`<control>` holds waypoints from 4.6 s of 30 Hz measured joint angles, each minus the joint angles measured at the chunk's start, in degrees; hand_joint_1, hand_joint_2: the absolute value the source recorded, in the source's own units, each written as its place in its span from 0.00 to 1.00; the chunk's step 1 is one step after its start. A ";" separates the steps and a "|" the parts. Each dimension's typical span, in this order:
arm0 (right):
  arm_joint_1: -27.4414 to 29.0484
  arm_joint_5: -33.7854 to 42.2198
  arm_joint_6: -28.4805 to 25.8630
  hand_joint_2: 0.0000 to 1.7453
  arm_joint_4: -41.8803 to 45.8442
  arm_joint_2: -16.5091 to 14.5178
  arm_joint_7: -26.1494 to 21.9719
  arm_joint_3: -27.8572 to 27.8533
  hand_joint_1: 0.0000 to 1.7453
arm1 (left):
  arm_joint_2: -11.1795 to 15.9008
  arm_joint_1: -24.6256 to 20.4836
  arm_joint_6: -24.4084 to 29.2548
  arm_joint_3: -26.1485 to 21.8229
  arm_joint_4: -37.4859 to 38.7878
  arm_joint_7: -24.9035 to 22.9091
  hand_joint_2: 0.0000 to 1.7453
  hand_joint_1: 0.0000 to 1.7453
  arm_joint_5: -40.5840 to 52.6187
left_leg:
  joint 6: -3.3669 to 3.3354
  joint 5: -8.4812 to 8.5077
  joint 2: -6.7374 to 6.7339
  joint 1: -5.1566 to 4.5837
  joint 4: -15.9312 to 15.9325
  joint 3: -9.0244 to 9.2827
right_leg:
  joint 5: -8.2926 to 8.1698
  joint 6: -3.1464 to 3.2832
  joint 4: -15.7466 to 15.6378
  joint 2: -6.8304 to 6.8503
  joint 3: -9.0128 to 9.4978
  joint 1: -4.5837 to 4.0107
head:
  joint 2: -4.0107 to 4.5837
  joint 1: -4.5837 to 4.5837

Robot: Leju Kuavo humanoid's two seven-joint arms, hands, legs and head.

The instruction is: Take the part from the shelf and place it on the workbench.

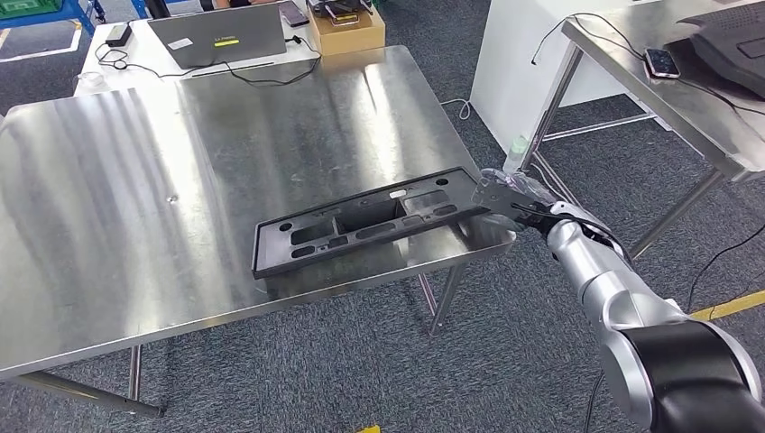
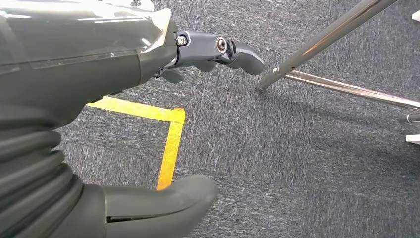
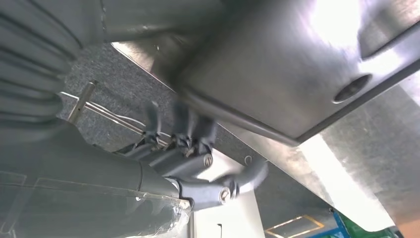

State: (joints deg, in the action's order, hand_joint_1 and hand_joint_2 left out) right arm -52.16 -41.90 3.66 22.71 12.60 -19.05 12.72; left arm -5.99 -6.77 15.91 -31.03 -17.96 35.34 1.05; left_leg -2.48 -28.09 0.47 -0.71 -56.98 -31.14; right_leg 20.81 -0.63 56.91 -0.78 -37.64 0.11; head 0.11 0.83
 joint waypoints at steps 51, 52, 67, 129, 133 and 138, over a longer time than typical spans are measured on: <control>21.81 18.32 -21.26 0.00 44.27 -0.58 -16.23 -10.25 0.00 | -0.02 0.83 -3.41 -4.45 1.15 0.00 0.00 0.00 1.12 | 0.00 -0.20 0.13 0.03 0.01 0.02 | 0.22 -0.13 0.00 0.09 0.04 -0.07 | 0.00 -0.02; 21.90 18.37 -21.37 0.00 44.52 -0.60 -16.28 -10.25 0.00 | -0.02 0.83 -3.41 -4.45 1.14 0.00 0.00 0.00 1.14 | 0.00 -0.21 0.13 0.03 0.01 0.02 | 0.22 -0.12 0.00 0.09 0.04 -0.07 | 0.00 -0.01; 50.52 29.48 -33.24 0.00 77.61 -4.34 -19.82 1.58 0.00 | -0.68 1.85 -3.89 -9.37 -2.45 0.00 0.00 0.00 5.27 | 0.12 -0.58 0.05 0.16 0.05 0.50 | 0.66 -0.11 0.00 -0.01 0.52 -0.11 | 0.00 0.00; 59.57 27.23 -15.82 0.00 53.68 -12.86 -11.29 -9.20 0.00 | -1.98 2.78 -7.71 -20.08 -1.71 -0.46 0.00 0.00 14.43 | 4.11 -1.60 -0.29 2.66 -6.30 0.75 | 3.37 -0.89 -1.16 1.08 5.11 2.08 | 0.00 -0.64; 52.33 29.61 -16.92 0.00 24.83 -12.93 -3.31 -16.49 0.00 | -1.98 2.08 -3.31 -20.08 -0.03 -2.80 0.00 0.00 17.11 | 2.54 -1.61 0.66 1.87 0.13 3.64 | 1.79 -3.22 -0.76 1.35 3.92 1.60 | 0.00 -0.64; 51.18 27.45 -18.08 0.00 4.31 -13.26 15.14 -20.91 0.00 | -2.24 2.68 1.84 -20.41 2.44 -11.33 0.00 0.00 18.52 | -1.15 1.32 -0.02 1.11 0.52 0.36 | 8.97 -2.65 8.00 1.19 -0.18 1.70 | 0.00 -0.04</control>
State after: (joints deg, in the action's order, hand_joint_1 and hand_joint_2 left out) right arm -0.98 -14.45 -14.43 27.02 -0.66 -3.91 -8.19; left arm -8.23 -4.08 17.75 -51.44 -15.51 24.01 19.57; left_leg -3.63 -26.78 0.45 0.40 -56.46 -30.79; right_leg 29.78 -3.29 64.91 0.40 -37.83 1.81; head 0.11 0.79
